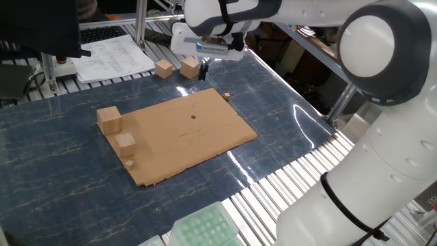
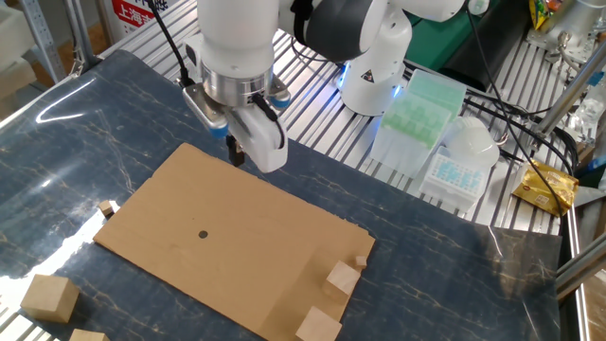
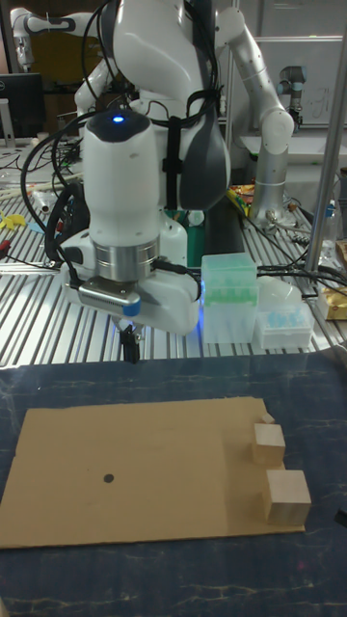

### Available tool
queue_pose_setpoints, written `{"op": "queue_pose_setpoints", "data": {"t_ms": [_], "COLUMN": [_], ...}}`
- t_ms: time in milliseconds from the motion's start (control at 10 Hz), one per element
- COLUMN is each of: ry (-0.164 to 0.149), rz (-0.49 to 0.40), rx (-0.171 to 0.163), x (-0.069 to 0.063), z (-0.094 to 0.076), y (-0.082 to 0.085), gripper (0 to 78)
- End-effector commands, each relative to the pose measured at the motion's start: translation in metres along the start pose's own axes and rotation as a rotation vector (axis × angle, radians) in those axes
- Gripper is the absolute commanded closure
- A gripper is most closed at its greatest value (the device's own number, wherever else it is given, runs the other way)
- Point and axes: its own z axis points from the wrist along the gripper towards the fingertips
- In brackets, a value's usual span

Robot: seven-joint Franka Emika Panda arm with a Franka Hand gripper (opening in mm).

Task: Grab the block and place it at the designated location

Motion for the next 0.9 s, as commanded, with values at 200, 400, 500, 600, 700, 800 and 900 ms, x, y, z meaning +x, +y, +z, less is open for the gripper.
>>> {"op": "queue_pose_setpoints", "data": {"t_ms": [200, 400, 500, 600, 700, 800, 900], "ry": [0.039, 0.04, 0.039, 0.037, 0.034, 0.027, 0.022], "rz": [0.078, 0.069, 0.064, 0.059, 0.054, 0.045, 0.038], "rx": [0.006, 0.009, 0.008, 0.008, 0.008, 0.011, 0.016], "x": [-0.001, -0.001, -0.001, -0.002, -0.004, -0.007, -0.012], "z": [-0.001, -0.001, -0.001, 0.0, 0.001, 0.003, 0.007], "y": [0.0, 0.0, 0.0, 0.0, 0.0, 0.0, -0.001], "gripper": [77.6, 77.6, 77.6, 77.6, 77.6, 77.6, 77.6]}}
